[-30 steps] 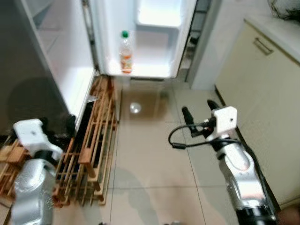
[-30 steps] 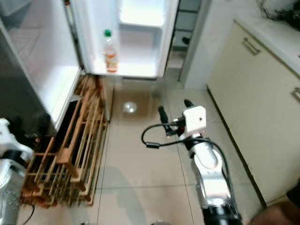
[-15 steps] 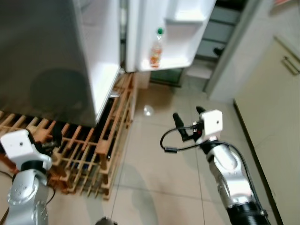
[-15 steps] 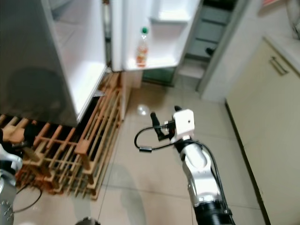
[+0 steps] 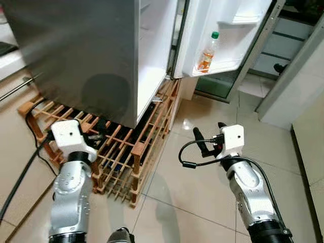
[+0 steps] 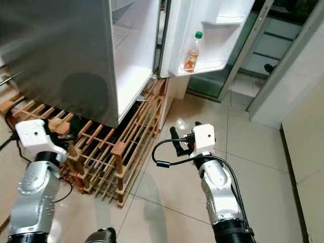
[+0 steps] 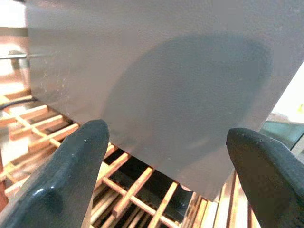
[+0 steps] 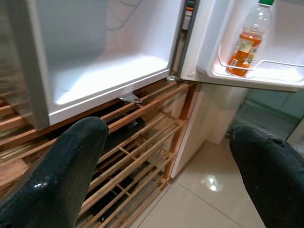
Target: Restocking fridge
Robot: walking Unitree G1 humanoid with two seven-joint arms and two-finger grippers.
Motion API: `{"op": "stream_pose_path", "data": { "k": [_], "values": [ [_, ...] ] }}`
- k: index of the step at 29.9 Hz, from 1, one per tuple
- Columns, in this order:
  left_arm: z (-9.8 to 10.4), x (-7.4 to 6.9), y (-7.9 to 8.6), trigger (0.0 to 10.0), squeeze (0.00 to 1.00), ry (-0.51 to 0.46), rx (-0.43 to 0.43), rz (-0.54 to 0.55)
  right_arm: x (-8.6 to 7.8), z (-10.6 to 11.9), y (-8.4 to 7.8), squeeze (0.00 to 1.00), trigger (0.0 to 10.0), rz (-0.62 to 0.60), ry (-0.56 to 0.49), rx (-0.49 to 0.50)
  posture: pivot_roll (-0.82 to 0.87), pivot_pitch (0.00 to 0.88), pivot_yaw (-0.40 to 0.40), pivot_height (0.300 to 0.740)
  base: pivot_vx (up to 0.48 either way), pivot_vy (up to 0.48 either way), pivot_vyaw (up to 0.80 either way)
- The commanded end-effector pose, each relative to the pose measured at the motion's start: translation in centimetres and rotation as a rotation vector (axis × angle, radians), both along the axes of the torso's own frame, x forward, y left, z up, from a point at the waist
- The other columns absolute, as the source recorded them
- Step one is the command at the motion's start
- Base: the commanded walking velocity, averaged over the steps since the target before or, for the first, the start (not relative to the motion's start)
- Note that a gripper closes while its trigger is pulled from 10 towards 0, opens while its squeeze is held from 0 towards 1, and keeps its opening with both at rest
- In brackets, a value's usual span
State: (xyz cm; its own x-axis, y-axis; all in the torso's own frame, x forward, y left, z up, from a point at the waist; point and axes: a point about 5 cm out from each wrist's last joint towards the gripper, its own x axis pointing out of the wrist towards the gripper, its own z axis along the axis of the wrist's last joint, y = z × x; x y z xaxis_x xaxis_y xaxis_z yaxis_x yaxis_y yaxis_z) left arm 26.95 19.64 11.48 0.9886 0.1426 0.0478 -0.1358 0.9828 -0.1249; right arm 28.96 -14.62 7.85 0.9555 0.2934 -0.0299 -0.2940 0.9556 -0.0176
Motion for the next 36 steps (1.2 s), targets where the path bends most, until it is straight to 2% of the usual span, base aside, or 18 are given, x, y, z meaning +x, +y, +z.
{"op": "stream_pose_path", "data": {
  "k": [1, 8, 12, 16, 22, 26, 36],
  "values": [
    [0.1, 0.0, 0.0, 10.0, 0.0, -0.011, -0.026, 0.011, 0.4, 0.3, -0.2, 0.0, 10.0, 0.005, -0.008, -0.01, -0.03, 0.0, -0.113, 0.74, 0.0, 0.465, 0.61],
    [-0.4, 0.3, 1.0, 10.0, 0.0, 0.009, -0.003, 0.051, 0.5, 0.4, 0.5, 0.0, 10.0, 0.029, -0.003, -0.016, -0.05, 0.0, -0.101, 0.74, 0.0, 0.48, 0.5],
    [0.2, 1.2, 0.3, 10.0, 0.0, 0.002, 0.021, 0.042, 0.1, 0.0, 1.0, 0.0, 10.0, 0.041, 0.001, -0.033, -0.05, 0.0, -0.092, 0.74, 0.0, 0.12, 0.0],
    [1.4, 2.0, 0.0, 10.0, 0.0, -0.026, 0.064, 0.019, 0.2, -0.1, 1.3, 0.0, 10.0, 0.02, 0.004, 0.014, -0.05, 0.0, -0.048, 0.74, 0.0, 0.0, 0.58],
    [1.2, 1.9, 0.6, 10.0, 0.0, -0.019, 0.068, 0.025, 0.5, 0.0, 1.3, 0.0, 10.0, -0.023, 0.0, 0.038, -0.05, 0.0, -0.033, 0.74, 0.0, -0.294, 0.59],
    [0.2, 1.6, 1.2, 10.0, 0.0, 0.022, 0.006, 0.076, 0.7, 0.1, 1.7, 0.0, 10.0, -0.006, -0.007, 0.032, -0.04, 0.0, -0.036, 0.74, 0.0, 0.0, 0.55],
    [0.4, 1.3, 1.7, 10.0, 0.0, 0.01, 0.06, 0.101, 1.3, 0.2, 2.6, 0.0, 10.0, 0.037, -0.008, 0.037, -0.01, 0.0, -0.062, 0.74, 0.0, 0.0, 0.53]
  ]
}}
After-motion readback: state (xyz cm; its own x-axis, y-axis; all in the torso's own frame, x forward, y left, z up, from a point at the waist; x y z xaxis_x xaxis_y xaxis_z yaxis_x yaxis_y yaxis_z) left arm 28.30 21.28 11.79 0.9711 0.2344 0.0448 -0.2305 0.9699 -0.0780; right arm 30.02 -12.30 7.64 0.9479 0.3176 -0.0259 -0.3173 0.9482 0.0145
